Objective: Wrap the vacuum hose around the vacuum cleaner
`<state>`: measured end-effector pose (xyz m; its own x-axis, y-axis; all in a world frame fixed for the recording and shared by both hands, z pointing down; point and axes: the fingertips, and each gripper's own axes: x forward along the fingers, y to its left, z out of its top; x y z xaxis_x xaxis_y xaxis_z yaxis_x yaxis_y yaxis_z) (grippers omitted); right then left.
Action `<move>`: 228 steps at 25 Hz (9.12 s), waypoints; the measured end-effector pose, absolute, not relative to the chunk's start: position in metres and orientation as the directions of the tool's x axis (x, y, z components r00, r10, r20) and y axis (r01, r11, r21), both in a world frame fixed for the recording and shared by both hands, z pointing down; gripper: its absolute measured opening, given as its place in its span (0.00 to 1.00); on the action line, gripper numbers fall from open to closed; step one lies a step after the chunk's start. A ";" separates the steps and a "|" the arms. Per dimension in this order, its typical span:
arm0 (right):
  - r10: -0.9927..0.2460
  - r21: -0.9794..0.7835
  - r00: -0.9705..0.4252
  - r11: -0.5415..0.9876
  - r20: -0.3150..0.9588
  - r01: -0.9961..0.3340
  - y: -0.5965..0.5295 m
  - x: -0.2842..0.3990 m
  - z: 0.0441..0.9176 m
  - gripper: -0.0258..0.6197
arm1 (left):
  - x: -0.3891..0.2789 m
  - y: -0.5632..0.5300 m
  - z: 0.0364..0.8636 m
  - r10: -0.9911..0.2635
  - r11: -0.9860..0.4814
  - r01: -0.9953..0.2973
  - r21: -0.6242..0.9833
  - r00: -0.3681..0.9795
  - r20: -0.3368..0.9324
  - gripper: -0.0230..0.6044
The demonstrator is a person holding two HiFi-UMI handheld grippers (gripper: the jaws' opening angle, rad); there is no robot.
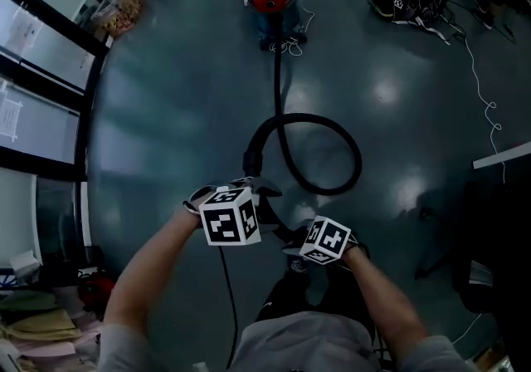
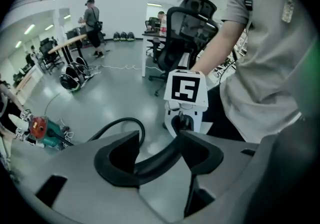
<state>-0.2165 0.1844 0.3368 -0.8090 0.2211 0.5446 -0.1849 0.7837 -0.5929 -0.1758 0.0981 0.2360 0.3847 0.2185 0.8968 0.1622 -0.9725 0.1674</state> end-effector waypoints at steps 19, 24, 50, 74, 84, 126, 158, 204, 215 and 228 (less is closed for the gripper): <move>0.415 -0.643 -0.734 0.765 0.538 -0.038 0.140 -0.172 0.345 0.25 | -0.177 0.068 0.311 0.287 -0.912 0.309 0.270 0.009 0.958 0.53; 0.471 -0.619 -0.609 0.785 0.638 -0.041 0.135 -0.192 0.374 0.25 | -0.218 0.070 0.345 0.321 -0.880 0.375 0.291 0.017 0.947 0.53; 0.539 -0.514 -0.225 0.842 0.811 0.166 0.048 -0.132 0.522 0.25 | -0.184 0.053 0.526 0.534 -0.790 0.460 0.406 0.190 0.824 0.22; 0.103 -0.334 -0.494 0.850 0.863 -0.406 -0.045 -0.017 0.581 0.46 | -0.139 0.008 0.609 0.445 -0.895 0.139 0.424 0.195 0.874 0.21; -0.233 -0.741 -0.719 -0.008 0.655 -0.672 -0.059 -0.028 0.588 0.46 | -0.121 0.008 0.617 0.342 -0.911 -0.115 0.396 0.326 0.881 0.21; -0.490 -0.741 -0.557 -0.408 0.670 -0.532 -0.104 0.085 0.596 0.38 | 0.008 0.002 0.552 0.355 -0.841 -0.156 0.518 0.564 0.746 0.46; -0.259 -0.516 -0.506 0.032 0.823 -0.856 -0.203 0.075 0.568 0.35 | 0.038 -0.296 0.501 0.123 -0.990 0.124 0.062 0.582 0.804 0.47; 0.203 -0.312 -0.320 0.887 0.926 -0.340 -0.359 0.086 0.555 0.33 | -0.027 -0.482 0.551 0.047 -0.963 0.270 -0.004 0.182 0.982 0.47; 0.223 -0.298 -0.223 0.865 0.949 -0.404 -0.415 0.029 0.578 0.31 | -0.108 -0.496 0.595 0.132 -0.964 0.261 0.056 0.285 0.949 0.33; 0.141 -0.248 -0.290 0.893 0.947 -0.375 -0.460 0.041 0.599 0.31 | -0.107 -0.499 0.609 0.179 -0.983 0.124 0.139 0.422 0.889 0.32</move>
